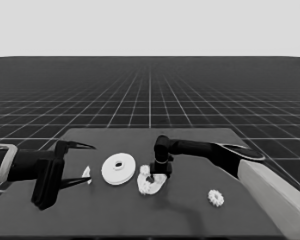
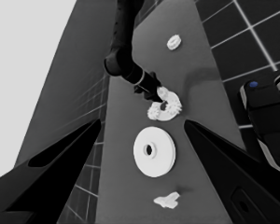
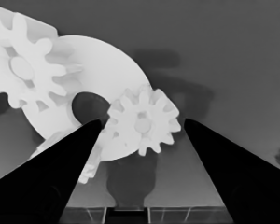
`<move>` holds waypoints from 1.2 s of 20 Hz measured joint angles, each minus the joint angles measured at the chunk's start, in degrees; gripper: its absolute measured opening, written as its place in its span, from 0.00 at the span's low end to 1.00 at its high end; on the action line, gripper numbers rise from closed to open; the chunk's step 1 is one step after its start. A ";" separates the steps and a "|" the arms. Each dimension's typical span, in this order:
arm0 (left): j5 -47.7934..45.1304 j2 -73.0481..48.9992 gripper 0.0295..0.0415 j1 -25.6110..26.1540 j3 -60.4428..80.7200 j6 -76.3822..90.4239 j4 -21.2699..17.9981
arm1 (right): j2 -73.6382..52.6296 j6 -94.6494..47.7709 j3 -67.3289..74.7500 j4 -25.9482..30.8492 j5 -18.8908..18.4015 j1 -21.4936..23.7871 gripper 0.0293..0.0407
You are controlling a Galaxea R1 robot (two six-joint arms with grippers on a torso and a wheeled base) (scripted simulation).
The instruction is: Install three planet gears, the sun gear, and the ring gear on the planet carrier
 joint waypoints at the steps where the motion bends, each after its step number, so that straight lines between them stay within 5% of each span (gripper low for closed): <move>1: 0.00 0.00 0.75 0.00 0.00 0.00 0.00 | 0.00 0.00 0.00 0.00 0.00 0.00 0.81; 4: 0.00 0.00 0.75 0.00 0.00 0.00 0.00 | 0.00 0.00 0.00 0.00 0.00 0.00 0.81; 8: 0.00 0.00 0.75 0.00 0.00 0.00 0.00 | -1.56 3.33 5.59 7.21 -2.95 7.79 0.81; 14: 0.00 0.00 0.75 0.00 0.00 0.00 0.00 | -1.61 3.48 5.84 8.30 -3.17 8.81 0.81; 15: 0.00 0.00 0.75 0.00 0.00 0.00 0.00 | -15.83 7.38 27.56 7.80 -3.66 8.54 0.81; 17: 0.00 0.00 0.75 0.00 0.00 0.00 0.00 | -37.26 0.46 39.02 7.73 -2.47 8.19 0.81; 24: 0.00 0.00 0.75 0.00 0.00 0.00 0.00 | -46.65 -8.72 38.51 8.21 -0.74 8.17 0.81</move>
